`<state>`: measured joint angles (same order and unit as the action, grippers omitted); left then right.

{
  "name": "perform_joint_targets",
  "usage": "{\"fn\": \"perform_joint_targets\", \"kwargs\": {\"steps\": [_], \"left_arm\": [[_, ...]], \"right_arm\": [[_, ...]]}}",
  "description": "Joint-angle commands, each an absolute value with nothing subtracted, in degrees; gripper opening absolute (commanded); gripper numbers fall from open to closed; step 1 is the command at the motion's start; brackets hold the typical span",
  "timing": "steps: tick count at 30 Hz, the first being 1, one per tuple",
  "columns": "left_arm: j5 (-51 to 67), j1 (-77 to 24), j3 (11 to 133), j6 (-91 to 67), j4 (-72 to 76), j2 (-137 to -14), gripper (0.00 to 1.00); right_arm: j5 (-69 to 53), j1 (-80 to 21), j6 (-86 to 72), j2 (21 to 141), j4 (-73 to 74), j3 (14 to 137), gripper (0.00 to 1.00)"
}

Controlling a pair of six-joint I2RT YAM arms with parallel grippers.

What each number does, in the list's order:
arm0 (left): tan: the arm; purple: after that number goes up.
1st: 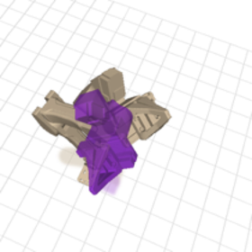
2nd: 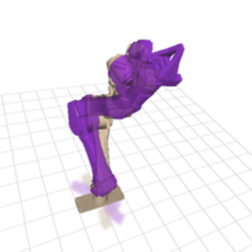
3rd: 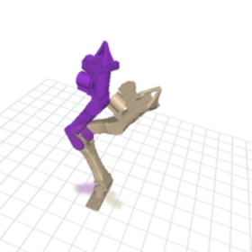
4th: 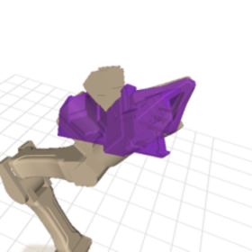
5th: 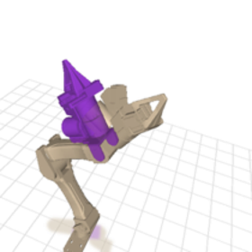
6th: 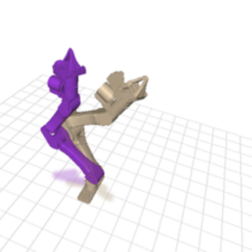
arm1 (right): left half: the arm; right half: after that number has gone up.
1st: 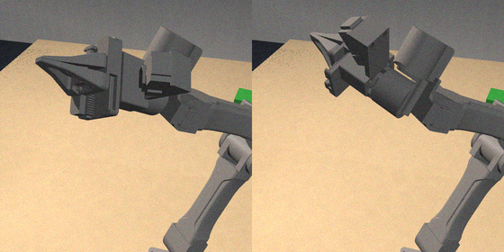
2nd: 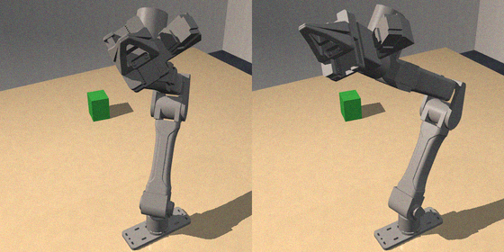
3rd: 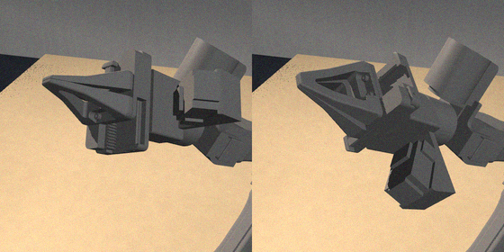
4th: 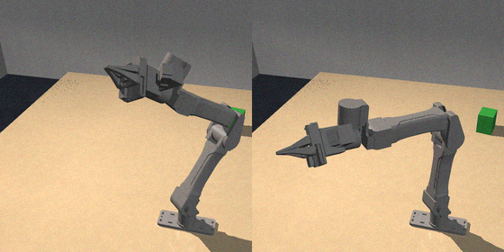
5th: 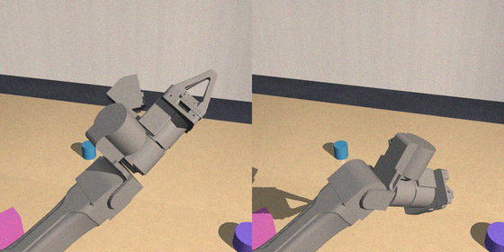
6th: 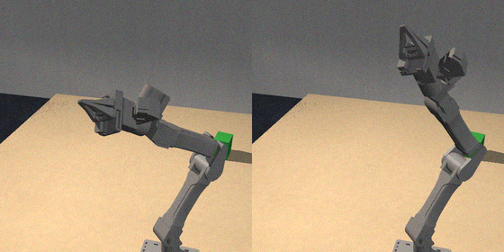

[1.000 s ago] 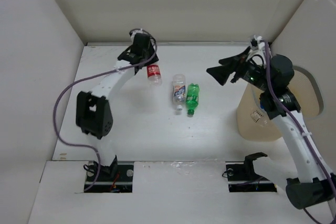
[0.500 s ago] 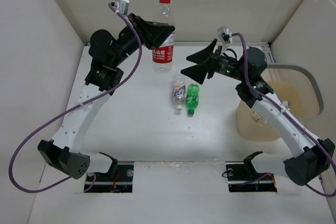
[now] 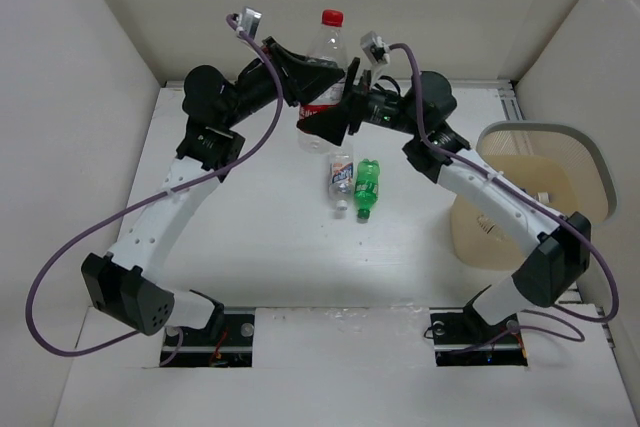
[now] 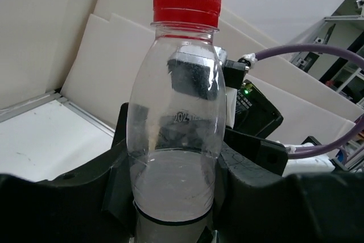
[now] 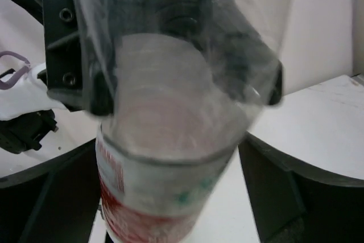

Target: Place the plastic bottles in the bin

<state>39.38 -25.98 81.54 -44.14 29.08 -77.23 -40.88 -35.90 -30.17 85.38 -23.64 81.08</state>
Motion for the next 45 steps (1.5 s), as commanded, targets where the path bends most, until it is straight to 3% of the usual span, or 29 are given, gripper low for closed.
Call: {"fn": "perform_joint_targets", "kwargs": {"steps": [1,3,5,6,11,16,18,25,27,28,29,30,42,45], "left_arm": [[41.84,-26.81,81.39,-45.53,34.98,-77.17,0.0],[41.84,-26.81,81.39,-45.53,34.98,-77.17,0.19],[40.26,-26.81,81.39,-43.26,33.41,-76.47,0.54],[37.38,-26.81,81.39,-42.2,32.18,-76.46,1.0],[25.16,-25.75,85.42,-35.96,18.65,-75.06,1.0],[7.77,-25.75,86.66,-31.21,8.89,-74.53,1.0],[4.41,-25.75,84.92,-30.68,5.37,-74.53,1.0],[0.7,-26.81,76.99,-34.1,3.61,-73.91,1.0],[-0.08,-27.33,76.99,-34.72,1.77,-75.05,1.0],[-1.65,-28.2,76.99,-34.72,-0.24,-76.45,1.0],[-3.06,-30.13,77.95,-34.72,-1.22,-77.25,1.0],[-6.38,-31.28,78.65,-34.11,-2.27,-78.13,1.0],[-8.88,-34.1,82.97,-34.72,-11.78,-95.88,1.0],[-7.03,-34.1,83.5,-34.19,-11.78,-99.13,1.0]], "right_arm": [[-41.83,-37.7,-30.59,88.58,-27.33,86.48,0.9],[-43.32,-37.71,-30.59,88.59,-27.33,87.01,0.41],[-42.2,-36.92,-30.59,86.85,-27.33,84.91,0.0],[-41.32,-36.31,-30.59,85.7,-26.55,83.86,0.0],[-32.36,-26.74,-26.38,74.73,-15.14,74.03,0.0],[-19.54,-15.49,-21.53,56.36,4.45,68.3,0.0],[-11.63,-10.3,-20.13,50.66,13.3,67.77,0.05],[20.44,-0.7,-21.96,46.85,38.82,75.58,0.04],[28.43,-0.7,-24.69,44.66,40.25,75.59,0.26],[30.48,-0.7,-25.83,43.95,41.04,75.59,0.53],[31.89,-0.18,-26.97,42.73,41.74,75.06,0.87],[32.6,-0.18,-26.98,42.71,41.75,75.06,1.0],[37.53,-0.18,-28.74,44.74,44.12,83.67,1.0],[31.94,-0.18,-26.02,43.42,41.67,83.15,1.0]]}}
